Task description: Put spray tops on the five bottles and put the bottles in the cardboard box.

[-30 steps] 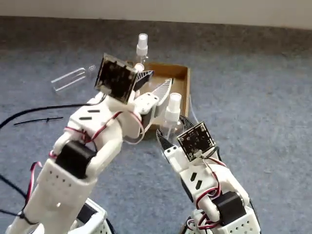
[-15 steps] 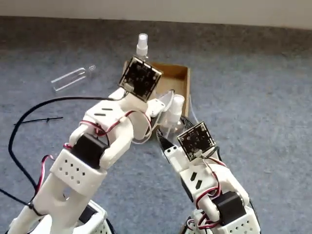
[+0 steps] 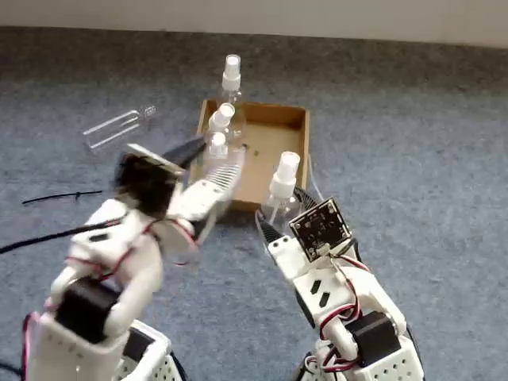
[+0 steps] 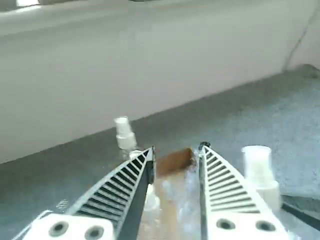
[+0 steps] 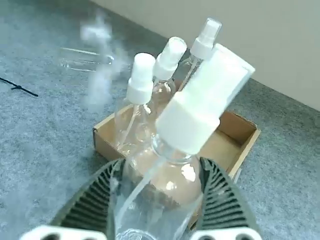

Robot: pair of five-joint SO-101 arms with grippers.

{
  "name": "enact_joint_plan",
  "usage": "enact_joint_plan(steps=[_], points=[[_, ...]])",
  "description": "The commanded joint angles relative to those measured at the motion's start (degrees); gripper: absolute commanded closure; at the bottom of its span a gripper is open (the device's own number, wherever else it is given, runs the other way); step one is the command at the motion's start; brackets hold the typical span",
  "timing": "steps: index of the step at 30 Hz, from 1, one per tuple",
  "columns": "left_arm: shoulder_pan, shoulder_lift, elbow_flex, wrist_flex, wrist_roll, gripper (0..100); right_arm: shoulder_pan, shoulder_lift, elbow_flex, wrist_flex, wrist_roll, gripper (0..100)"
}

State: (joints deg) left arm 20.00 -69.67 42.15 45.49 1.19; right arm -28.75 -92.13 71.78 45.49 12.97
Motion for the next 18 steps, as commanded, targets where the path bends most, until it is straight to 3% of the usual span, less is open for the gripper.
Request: enact_joint_plan(steps=[1, 6, 9, 18], points=[[-17.45, -9.10, -4.35, 3.34, 0.00, 85, 4.62, -0.13, -0.92, -6.20, -0.35, 99.4], [-29.14, -14.11, -1.45, 8.26, -0.18, 85, 8.40, 1.19, -1.36, -11.91, -0.35, 99.4], [-33.45, -11.74, 3.03, 9.32, -0.26, 85, 9.27, 9.54, -6.81, -14.37, -0.35, 99.4], [-34.95, -5.85, 19.38, 6.07, -0.26, 85, 9.54, 53.14, -36.44, -22.55, 0.53, 99.4]])
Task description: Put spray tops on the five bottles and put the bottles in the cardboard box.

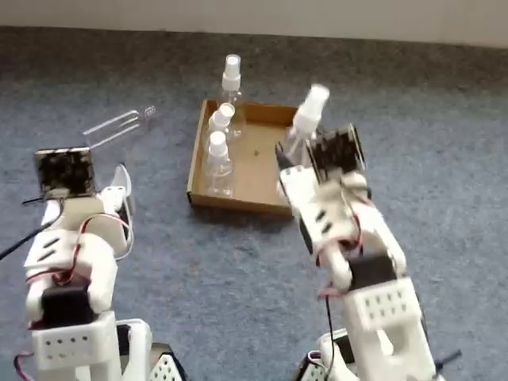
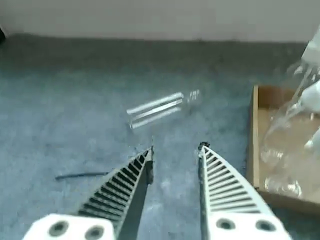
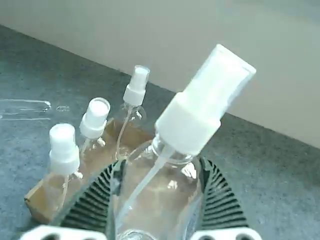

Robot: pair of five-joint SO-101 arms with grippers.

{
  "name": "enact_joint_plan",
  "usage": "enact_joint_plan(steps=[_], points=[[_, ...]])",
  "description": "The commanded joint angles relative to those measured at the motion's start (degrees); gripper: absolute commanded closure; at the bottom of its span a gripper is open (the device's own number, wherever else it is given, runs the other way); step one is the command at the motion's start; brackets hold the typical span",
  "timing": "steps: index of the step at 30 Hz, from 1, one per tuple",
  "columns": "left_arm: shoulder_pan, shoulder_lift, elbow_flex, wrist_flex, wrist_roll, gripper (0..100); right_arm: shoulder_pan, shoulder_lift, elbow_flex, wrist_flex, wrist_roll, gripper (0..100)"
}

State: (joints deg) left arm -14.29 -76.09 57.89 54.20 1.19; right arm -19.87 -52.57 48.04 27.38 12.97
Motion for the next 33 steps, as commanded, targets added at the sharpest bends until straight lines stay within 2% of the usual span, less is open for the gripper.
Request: enact_joint_plan(steps=[1, 5, 7, 10, 13, 17, 33], points=[[-0.75, 0.57, 4.70, -3.25, -0.26, 85, 0.66, 17.63, -15.52, -5.67, 1.49, 99.3], [-0.75, 0.57, 8.75, -5.98, -0.26, 85, 0.66, 28.79, -21.93, -12.09, 5.54, 99.3], [-0.75, 0.57, 10.42, -8.35, -0.18, 85, 1.54, 33.36, -22.02, -19.91, 6.24, 99.4], [-0.75, 0.57, 12.97, -11.43, -0.09, 85, 2.15, 39.96, -21.67, -33.45, 2.73, 99.4], [-0.75, 0.57, 15.69, -14.51, -0.09, 85, 3.47, 48.04, -21.93, -42.07, -3.08, 99.4], [-0.57, 0.57, 17.27, -16.79, -0.09, 85, 3.74, 56.22, -24.04, -43.30, -6.59, 99.4], [-0.48, 1.01, 17.98, -16.79, -0.09, 85, 3.82, 69.23, -33.01, -43.30, -6.59, 99.4]])
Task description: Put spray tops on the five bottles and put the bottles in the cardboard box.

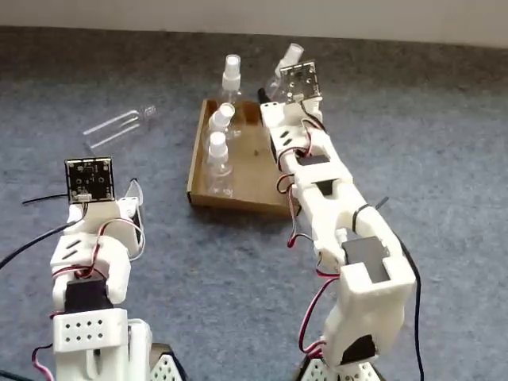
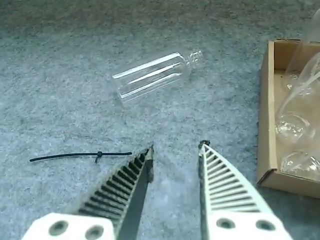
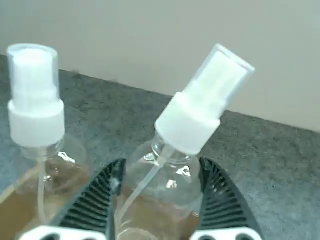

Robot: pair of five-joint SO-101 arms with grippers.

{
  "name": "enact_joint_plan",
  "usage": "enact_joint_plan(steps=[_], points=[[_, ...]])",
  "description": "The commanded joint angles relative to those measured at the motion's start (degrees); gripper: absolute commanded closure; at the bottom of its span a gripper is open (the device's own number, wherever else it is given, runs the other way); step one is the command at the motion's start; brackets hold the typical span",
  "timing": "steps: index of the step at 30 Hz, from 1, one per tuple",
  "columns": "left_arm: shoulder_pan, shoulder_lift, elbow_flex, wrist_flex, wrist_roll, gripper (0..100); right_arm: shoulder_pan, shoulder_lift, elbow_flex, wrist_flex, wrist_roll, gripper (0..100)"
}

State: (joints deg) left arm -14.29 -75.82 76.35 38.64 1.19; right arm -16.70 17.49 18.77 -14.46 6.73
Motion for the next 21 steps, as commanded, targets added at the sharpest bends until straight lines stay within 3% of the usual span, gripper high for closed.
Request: enact_joint_plan(steps=[1, 6, 16, 21], points=[[-0.48, 0.75, -0.48, -1.23, -0.09, 85, 0.66, -0.84, -3.56, -1.71, -0.35, 99.4], [-0.48, 0.75, -0.48, -1.23, -0.09, 85, 0.66, -0.66, -3.30, -7.43, -0.26, 99.4], [-0.40, 0.75, -0.48, -1.14, 0.00, 85, 1.54, -0.48, -2.59, -7.78, -0.09, 99.4], [-0.40, 0.75, -0.48, -1.14, 0.00, 85, 1.19, -0.57, -0.75, -7.87, 7.65, 99.4]])
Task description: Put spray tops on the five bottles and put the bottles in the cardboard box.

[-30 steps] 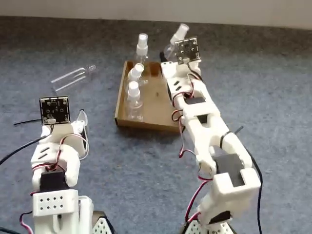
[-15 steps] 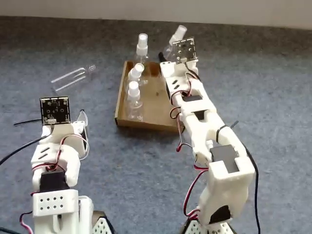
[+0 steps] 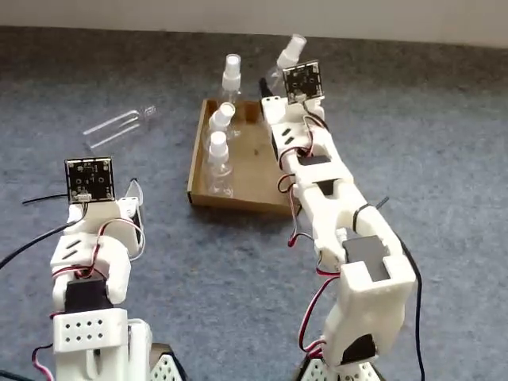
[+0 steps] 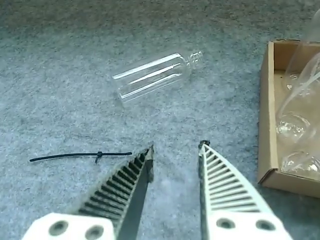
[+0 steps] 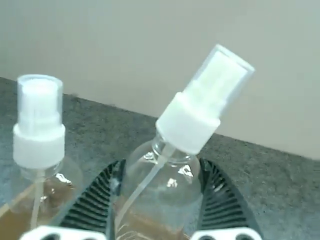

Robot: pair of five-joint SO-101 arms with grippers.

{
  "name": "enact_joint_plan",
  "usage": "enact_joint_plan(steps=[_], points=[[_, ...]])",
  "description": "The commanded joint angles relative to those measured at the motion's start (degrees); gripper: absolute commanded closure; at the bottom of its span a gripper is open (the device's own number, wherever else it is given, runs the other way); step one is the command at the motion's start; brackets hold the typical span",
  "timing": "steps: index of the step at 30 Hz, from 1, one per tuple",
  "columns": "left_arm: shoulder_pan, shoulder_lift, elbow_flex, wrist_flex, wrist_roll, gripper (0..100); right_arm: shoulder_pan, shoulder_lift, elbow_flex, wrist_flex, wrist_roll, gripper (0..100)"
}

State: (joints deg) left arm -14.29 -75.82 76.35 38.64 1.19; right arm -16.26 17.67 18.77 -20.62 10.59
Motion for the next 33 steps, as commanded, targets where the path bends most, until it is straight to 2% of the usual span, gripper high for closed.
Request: enact_joint_plan(steps=[1, 27, 33], points=[[-0.40, 0.75, -0.48, -1.14, 0.00, 85, 0.75, -0.75, -0.75, -1.71, 3.87, 99.4], [-0.40, 0.75, -0.48, -1.14, 0.00, 85, 1.10, 3.91, -0.75, -1.80, 4.13, 99.1], [-0.40, 0.75, -0.48, -1.23, 0.00, 85, 0.92, 3.65, 0.57, -1.63, 4.22, 88.5]])
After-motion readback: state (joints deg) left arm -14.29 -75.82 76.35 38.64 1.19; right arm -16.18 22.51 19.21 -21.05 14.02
